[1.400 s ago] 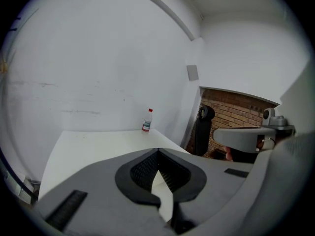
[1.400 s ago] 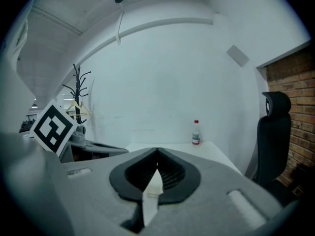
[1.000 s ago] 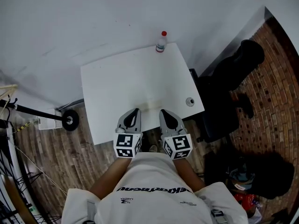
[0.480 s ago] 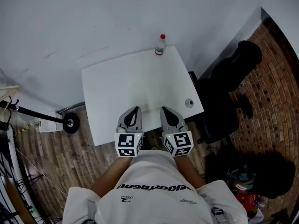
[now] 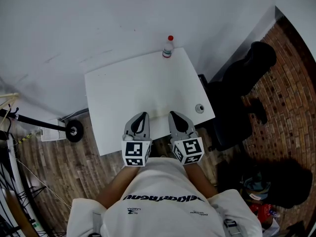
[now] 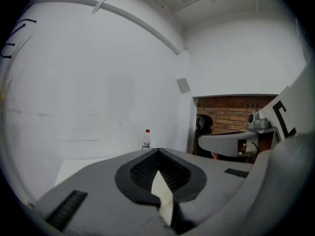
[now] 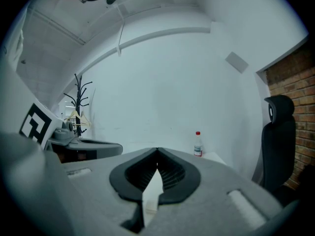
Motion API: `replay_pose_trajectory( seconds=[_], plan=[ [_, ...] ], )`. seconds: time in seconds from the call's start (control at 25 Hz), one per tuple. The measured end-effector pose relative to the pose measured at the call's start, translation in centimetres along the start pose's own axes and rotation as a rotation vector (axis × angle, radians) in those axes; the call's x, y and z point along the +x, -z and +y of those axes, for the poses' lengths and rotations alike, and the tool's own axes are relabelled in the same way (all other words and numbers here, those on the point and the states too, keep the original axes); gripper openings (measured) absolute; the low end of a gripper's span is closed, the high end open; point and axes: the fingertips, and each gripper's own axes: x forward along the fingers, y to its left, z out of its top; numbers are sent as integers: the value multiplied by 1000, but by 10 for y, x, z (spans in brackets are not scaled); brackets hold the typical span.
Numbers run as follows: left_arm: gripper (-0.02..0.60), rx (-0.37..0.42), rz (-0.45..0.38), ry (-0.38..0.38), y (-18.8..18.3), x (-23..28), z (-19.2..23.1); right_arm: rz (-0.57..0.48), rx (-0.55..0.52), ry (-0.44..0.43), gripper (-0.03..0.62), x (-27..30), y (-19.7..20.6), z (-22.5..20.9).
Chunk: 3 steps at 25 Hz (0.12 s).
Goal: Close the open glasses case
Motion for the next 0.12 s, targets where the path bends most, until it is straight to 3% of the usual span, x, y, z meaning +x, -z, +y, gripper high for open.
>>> replay_pose_trajectory(
  seconds=[0.12],
  plan=[
    [-3, 18, -8, -2, 0, 4, 2, -3, -3, 3, 0, 4, 0, -2]
  ],
)
